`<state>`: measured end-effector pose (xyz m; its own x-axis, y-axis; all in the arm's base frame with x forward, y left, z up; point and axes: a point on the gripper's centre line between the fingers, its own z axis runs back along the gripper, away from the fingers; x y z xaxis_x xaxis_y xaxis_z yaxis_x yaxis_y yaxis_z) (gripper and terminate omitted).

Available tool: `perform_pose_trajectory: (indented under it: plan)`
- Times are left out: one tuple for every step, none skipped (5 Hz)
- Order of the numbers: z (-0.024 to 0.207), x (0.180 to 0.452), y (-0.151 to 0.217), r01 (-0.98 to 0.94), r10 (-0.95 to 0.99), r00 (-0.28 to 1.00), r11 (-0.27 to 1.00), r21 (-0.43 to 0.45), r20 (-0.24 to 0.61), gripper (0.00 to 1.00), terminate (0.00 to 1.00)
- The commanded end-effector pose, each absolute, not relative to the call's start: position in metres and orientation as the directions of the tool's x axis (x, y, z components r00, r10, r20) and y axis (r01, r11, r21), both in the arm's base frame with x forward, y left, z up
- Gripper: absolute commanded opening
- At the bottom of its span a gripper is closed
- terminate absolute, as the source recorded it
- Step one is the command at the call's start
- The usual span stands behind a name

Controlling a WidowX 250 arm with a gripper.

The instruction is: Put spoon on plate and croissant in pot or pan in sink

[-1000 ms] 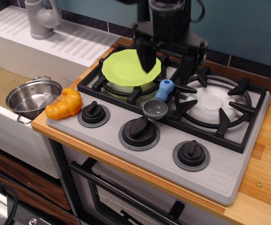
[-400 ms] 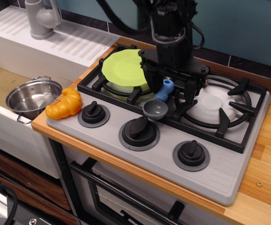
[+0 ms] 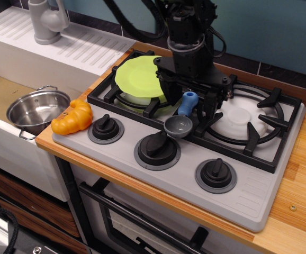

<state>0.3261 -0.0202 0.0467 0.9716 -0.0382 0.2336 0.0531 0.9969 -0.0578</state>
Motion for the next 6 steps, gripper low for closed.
perform_pose_trajectory:
  plan:
    - [0.056,0.328,-0.009,0.070,-0.052,0.960,0.996,-0.056,0.275,1.00,0.00]
    - [0.050,0.327,-0.010,0.070,-0.049,0.957,0.996,-0.061,0.286,1.00,0.00]
    - [0.043,0.327,-0.013,0.066,-0.043,0.957,0.995,-0.070,0.286,0.00,0.00]
    - [0.042,0.328,-0.017,0.044,-0.020,0.959,0.996,-0.079,0.281,0.00,0.00]
    - [0.049,0.328,-0.018,0.039,-0.013,0.964,0.995,-0.091,0.265,0.00,0.00]
    - [0.060,0.328,-0.022,0.027,-0.008,0.969,0.997,-0.074,0.246,0.00,0.00]
